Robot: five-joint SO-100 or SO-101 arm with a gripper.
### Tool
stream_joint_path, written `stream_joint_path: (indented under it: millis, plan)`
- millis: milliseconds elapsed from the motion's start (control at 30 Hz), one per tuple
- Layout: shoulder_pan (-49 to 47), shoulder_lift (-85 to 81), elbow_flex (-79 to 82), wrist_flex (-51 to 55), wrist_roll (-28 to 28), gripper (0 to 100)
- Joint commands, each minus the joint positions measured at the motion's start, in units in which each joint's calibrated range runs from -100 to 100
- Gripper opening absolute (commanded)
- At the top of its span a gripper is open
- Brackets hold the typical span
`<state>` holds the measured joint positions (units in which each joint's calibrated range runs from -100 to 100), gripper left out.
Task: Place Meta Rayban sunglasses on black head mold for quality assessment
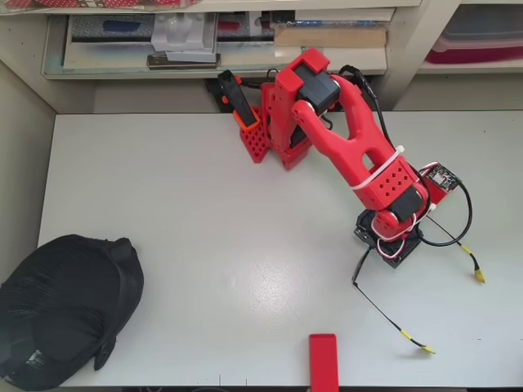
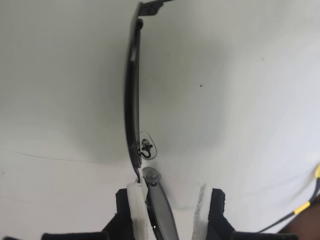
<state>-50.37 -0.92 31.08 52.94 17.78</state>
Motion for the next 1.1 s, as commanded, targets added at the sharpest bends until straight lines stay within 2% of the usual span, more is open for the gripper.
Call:
stream_joint_path:
  millis: [0,600,1067]
  plan:
    - [-1.3,-0.4,-0.1,-1.0,-0.3,54]
    - [-2.6,-5.3,-0.3,2.7,0.0,54]
    - [-3.4,2.1,-6.1,-0.5,-0.5,54]
